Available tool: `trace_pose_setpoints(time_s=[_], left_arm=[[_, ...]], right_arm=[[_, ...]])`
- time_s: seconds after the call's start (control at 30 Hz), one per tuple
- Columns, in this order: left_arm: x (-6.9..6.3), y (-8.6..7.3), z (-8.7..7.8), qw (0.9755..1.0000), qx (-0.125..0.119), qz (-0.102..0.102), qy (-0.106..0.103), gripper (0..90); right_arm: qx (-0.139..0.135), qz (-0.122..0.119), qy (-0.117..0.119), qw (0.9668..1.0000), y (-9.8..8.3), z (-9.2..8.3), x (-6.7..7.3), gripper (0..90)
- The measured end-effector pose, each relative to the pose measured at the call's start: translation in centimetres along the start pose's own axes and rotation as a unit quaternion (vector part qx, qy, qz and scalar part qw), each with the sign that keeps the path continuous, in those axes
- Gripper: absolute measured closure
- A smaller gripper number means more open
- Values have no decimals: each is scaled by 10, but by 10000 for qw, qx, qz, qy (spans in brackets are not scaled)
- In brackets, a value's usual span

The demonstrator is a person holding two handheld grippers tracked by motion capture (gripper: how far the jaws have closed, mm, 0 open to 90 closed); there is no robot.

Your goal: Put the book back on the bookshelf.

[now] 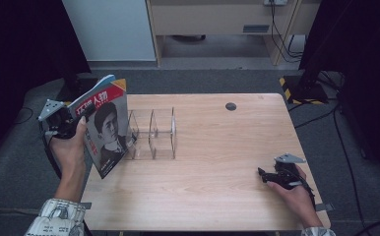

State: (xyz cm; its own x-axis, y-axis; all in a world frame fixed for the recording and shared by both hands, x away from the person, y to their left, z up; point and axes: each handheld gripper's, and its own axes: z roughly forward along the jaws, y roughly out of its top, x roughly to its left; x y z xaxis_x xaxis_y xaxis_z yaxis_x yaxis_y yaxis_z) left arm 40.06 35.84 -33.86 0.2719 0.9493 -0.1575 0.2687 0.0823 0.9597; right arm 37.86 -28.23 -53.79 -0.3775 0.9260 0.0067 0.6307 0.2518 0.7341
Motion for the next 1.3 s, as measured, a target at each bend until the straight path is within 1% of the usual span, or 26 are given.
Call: trace_pose_setpoints(time_s=[0.17,0.27,0.57,0.6,0.7,0.87,1.0,1.03,1.17,1.3], left_arm=[[3,-1,1,10000,-24,8,13,863],[5,-3,4,9999,-74,-29,73,863],[6,-5,7,9998,-150,-22,128,863],[5,-6,8,9998,-180,25,126,863],[4,-8,9,9996,-227,84,134,863],[4,-14,9,9994,-348,0,57,862],[5,-20,5,9988,-478,-111,-14,863],[5,-24,4,9984,-536,-182,-64,862],[6,-31,2,9976,-647,-207,-115,861],[11,-41,1,9962,-774,-336,-191,859]], right_arm=[[3,7,0,10000,0,0,0,186],[-2,2,-2,10000,0,0,0,186],[-7,-4,-6,10000,0,0,0,186],[-12,-6,-9,10000,0,0,0,186],[-12,-6,-11,10000,0,0,0,186],[-11,1,-14,10000,0,0,0,186],[4,5,1,10000,-1,-1,1,186],[6,2,-5,10000,-1,-1,1,186],[5,10,2,10000,-1,-1,2,186],[15,6,5,10000,-1,-1,2,186]])
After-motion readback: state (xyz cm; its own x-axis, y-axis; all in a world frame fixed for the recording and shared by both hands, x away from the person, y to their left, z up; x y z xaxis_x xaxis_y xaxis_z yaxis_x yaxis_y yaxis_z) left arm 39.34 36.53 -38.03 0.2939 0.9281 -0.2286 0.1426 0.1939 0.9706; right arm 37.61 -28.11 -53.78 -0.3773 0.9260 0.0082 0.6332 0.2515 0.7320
